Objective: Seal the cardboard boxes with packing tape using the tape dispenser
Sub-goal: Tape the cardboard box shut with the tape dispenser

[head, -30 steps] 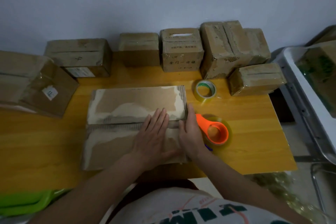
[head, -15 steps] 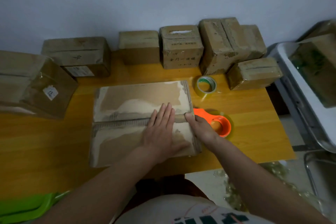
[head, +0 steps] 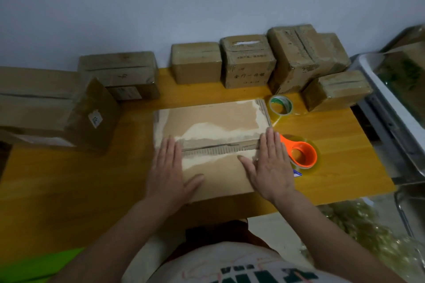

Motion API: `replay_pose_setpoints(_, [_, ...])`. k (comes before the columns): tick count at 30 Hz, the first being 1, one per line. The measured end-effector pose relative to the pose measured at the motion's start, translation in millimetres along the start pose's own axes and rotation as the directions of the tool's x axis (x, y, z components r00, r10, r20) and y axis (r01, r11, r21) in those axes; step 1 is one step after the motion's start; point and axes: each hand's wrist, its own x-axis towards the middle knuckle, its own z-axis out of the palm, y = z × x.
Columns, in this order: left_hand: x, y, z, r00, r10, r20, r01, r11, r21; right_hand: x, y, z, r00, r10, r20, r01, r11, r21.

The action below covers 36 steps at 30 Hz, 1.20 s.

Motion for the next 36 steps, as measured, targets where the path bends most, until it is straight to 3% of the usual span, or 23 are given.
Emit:
replay_pose_setpoints(4, [-5,-7,1,0.992,-0.128,0.01,0.128,0.988,-0.083,-2,-34,-3,0.998,-0.043,0.034,0.042,0.999,0.026])
replay_pose_setpoints(9, [-4,-9,6,0.993,-0.117,0.003,0.116,0.986,-0.116,-10,-96,0,0.964,-0.263,0.04,0.258,0.961,0.098])
replay_pose_setpoints(13, [-6,-11,5,0.993,-0.12,0.005,0.118,0.972,-0.205,-8,-93,-3,0.921,-0.389,0.04,0.385,0.92,0.075])
replay_pose_setpoints(15, [-7,-12,4,0.989,-0.144,0.014,0.143,0.954,-0.264,-8,-70,-2,0.942,-0.335,0.036,0.335,0.942,0.017])
replay_pose_setpoints(19, [-10,-15,1,0.985,-0.173,0.021,0.164,0.878,-0.45,-5,-44,-6,0.998,0.0,0.063,0.0,1.0,0.01])
replay_pose_setpoints(22, [-12,-22,4,0.981,-0.191,-0.014,0.13,0.717,-0.685,-6,-68,-6,0.996,0.013,0.084,-0.014,1.0,0.015])
replay_pose_setpoints(26, [-12,-36,7,0.959,-0.224,0.175,0.214,0.167,-0.962,-13,-108,3,0.968,-0.246,0.047,0.246,0.969,0.018])
replay_pose_setpoints(28, [-13,-40,10,0.946,-0.211,0.245,0.252,0.006,-0.968,-14,-123,4,0.943,-0.324,0.07,0.322,0.946,0.037])
replay_pose_setpoints(30, [-11,-46,14,0.943,-0.179,0.281,0.268,-0.094,-0.959,-13,-136,1,0.914,-0.401,0.058,0.399,0.916,0.047])
replay_pose_setpoints(33, [-12,-55,13,0.94,-0.091,0.329,0.311,-0.165,-0.936,-11,-153,-3,0.85,-0.521,0.07,0.515,0.852,0.094])
replay_pose_setpoints(36, [-15,-59,-1,0.935,-0.092,0.343,0.339,-0.062,-0.939,-5,-172,-5,0.784,-0.616,0.082,0.601,0.785,0.155])
